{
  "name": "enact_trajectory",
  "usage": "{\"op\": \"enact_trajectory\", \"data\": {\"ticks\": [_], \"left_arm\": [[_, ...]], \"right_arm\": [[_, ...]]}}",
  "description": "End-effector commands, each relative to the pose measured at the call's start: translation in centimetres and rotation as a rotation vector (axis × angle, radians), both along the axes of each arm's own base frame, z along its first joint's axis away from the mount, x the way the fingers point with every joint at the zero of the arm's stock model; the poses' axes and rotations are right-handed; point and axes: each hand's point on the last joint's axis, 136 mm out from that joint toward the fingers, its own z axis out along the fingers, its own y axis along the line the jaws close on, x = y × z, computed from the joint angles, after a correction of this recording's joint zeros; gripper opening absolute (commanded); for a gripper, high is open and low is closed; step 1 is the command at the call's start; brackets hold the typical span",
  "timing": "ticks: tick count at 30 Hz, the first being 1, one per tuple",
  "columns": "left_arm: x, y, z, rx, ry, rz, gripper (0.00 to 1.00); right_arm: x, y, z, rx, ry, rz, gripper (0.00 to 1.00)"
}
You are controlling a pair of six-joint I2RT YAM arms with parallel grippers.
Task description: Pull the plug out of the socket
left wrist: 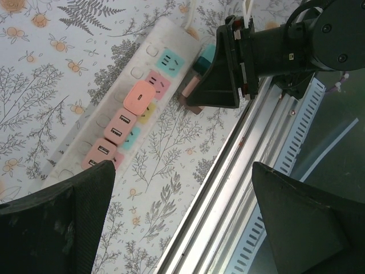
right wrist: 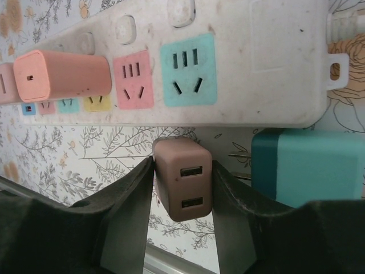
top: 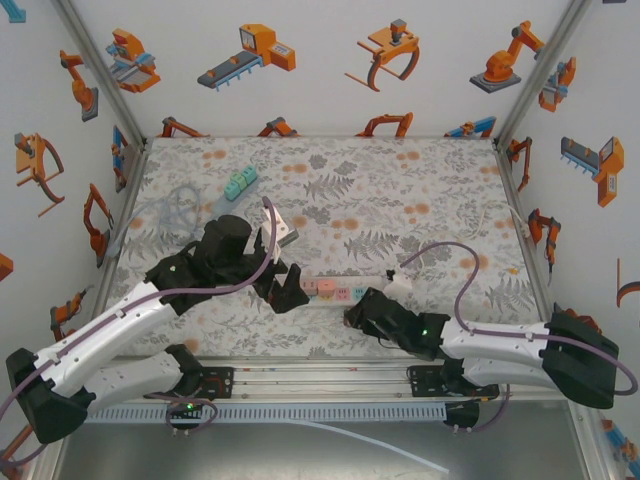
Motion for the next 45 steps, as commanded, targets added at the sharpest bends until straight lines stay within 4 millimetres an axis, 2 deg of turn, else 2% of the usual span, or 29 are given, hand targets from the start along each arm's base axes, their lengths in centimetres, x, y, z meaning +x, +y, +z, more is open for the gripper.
{"op": "enact_trajectory", "data": {"ticks": [1,17,25,31,39,41,45], "left_arm": [[-0.1,0.1,-0.6,0.023,-0.007,-0.007,0.97],[0.3,0.3,-1.2,0.034,-0.011,0.015,0.97],[0.8,0.8,-1.1,0.039,-0.027,0.058,0.97],[1.4,1.6,-1.0,0.028,-0.045,0.122,0.97],[4.7,4.6,-1.4,0.057,-0.075,0.380,0.97],[5.2,5.4,-1.5,0.059,-0.066,0.431,0.97],[6.1,6.9,-2.7,0.054,-0.003,0.517,0.97]], "right_arm": [[0.1,-0.9,0.5,-0.049,-0.016,-0.024,0.43],[-0.4,-3.3,2.9,-0.079,-0.054,-0.028,0.45],[-0.1,-4.4,5.8,-0.138,-0.135,0.003,0.45],[1.0,-5.1,9.5,-0.237,-0.276,0.050,0.47],[3.6,-4.9,17.3,-0.493,-0.652,0.255,0.67],[3.9,-3.8,18.5,-0.522,-0.740,0.348,0.70],[2.8,0.2,19.9,-0.478,-0.981,0.641,0.71]]}}
